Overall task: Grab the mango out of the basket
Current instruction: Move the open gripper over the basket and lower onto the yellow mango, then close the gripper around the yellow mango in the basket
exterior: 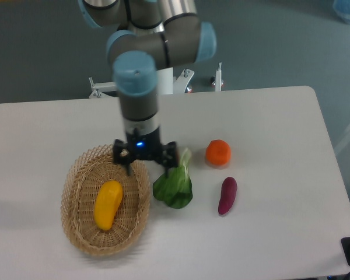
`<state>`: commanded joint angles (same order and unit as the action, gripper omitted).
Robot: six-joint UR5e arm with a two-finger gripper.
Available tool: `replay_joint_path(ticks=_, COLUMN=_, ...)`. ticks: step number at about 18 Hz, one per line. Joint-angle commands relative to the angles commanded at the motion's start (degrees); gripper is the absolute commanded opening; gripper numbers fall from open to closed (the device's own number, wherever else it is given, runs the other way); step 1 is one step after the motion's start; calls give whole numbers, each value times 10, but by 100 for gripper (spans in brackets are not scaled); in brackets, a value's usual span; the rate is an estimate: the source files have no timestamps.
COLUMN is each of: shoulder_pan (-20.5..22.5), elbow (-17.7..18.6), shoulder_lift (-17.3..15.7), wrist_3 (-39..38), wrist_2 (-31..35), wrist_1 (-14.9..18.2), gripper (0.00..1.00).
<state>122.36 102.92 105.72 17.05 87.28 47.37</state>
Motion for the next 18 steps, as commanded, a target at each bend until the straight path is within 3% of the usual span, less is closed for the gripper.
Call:
replay_joint_path(ticks=5, shoulder_pan=-43, elbow=0, shoulder_lift=69, wrist_3=9, wrist_2=9, wrist_1=-38, gripper=100)
replay_joint_path(ticks=18, shoulder_pan=-52, elbow=7, shoulder_lift=101, wrist_3=73, wrist_2=33, wrist_1=-44, gripper=100)
